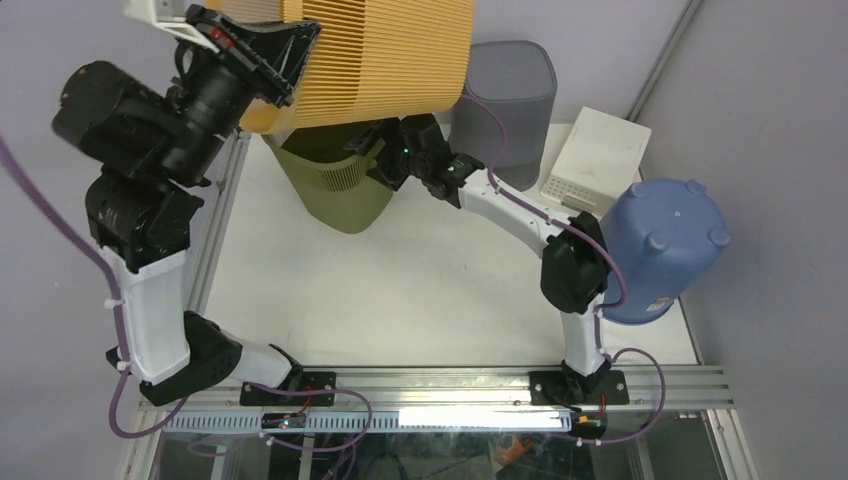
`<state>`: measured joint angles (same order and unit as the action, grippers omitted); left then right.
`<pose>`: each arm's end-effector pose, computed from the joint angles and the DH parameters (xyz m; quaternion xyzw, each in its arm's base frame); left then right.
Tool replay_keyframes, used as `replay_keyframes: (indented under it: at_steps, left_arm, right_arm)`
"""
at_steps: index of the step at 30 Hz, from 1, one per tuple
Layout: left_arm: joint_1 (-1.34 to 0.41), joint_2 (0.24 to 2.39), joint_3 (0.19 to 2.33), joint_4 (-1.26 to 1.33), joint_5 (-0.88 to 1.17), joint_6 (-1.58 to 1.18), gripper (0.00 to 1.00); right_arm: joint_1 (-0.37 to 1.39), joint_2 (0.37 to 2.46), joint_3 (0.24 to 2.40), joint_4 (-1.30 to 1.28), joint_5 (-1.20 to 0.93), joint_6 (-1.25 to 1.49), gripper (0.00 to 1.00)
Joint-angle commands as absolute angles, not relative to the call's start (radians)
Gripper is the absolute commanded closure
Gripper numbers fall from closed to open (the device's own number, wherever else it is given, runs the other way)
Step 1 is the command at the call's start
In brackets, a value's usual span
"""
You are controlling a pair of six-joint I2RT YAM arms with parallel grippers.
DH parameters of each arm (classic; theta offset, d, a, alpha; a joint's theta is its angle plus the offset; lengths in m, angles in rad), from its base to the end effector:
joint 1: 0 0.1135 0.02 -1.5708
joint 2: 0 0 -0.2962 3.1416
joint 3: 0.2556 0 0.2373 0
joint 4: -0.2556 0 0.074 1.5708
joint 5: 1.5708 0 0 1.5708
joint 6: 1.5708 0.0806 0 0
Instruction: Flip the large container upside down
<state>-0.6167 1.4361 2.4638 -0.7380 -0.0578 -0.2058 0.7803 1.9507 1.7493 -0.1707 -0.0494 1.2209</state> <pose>0.1622 -0.1093 0.6787 0.0992 0.5895 -0.3046 0.7415 0.3602 0.3621 0.3453 0.1668 0.8085 0.4857 0.2872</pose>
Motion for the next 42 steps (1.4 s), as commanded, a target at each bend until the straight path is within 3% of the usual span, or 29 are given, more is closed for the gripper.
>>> replay_keyframes:
  at_steps: [1, 5, 18, 26, 35, 42]
  left_arm:
    - [-0.629, 1.375, 2.457, -0.595, -0.008, -0.223, 1.00]
    - [-0.629, 1.354, 2.433, -0.593, -0.015, -0.222, 1.00]
    - [-0.628, 1.318, 2.339, -0.493, 0.035, -0.259, 1.00]
    - [-0.629, 1.338, 2.333, -0.480, 0.118, -0.311, 1.00]
    - [-0.629, 1.401, 2.257, -0.366, 0.339, -0.510, 1.00]
    - [-0.643, 1.468, 2.192, -0.296, 0.493, -0.658, 1.00]
  right_arm:
    - [0.759, 2.014, 1.889, -0.234, -0.098, 1.151, 0.12]
    - [0.755, 1.928, 1.854, -0.239, -0.116, 1.086, 0.07]
    - [0.632, 1.341, 1.394, -0.317, -0.059, 0.823, 0.01]
    - [0.577, 1.229, 1.449, -0.523, -0.062, 0.658, 0.01]
    - [0.545, 0.962, 1.467, -0.635, 0.144, 0.384, 0.01]
    - [0.545, 0.848, 1.603, -0.814, 0.455, 0.227, 0.01]
